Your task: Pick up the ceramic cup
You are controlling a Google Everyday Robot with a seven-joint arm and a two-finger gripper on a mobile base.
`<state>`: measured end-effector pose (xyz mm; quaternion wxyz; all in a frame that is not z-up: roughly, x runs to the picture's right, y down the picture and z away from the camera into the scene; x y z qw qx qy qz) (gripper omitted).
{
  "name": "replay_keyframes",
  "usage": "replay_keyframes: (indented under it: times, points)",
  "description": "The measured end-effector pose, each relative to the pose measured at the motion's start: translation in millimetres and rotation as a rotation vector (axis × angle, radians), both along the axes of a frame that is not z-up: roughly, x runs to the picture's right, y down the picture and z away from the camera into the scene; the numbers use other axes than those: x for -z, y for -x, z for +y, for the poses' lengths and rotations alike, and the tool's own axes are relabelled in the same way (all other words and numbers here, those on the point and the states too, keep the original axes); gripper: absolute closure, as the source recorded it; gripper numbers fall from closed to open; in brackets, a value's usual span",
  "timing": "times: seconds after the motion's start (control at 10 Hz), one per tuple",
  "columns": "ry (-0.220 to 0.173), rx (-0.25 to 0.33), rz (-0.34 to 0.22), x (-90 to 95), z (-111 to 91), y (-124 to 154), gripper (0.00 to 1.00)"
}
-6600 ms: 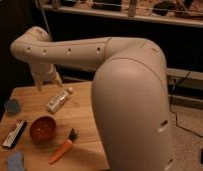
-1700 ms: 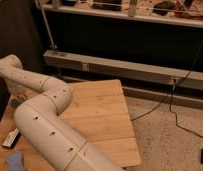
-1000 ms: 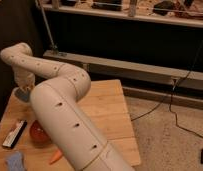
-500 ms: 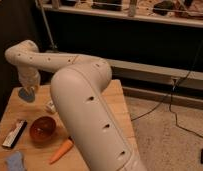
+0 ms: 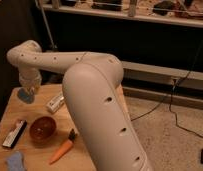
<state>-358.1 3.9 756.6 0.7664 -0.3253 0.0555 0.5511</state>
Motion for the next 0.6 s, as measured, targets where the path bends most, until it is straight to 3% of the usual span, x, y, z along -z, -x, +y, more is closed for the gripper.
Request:
replay_keyframes:
  times: [0.6]
  points:
    - [-0.044, -0.024, -0.018, 12.3, -0.2, -9.4, 1.00]
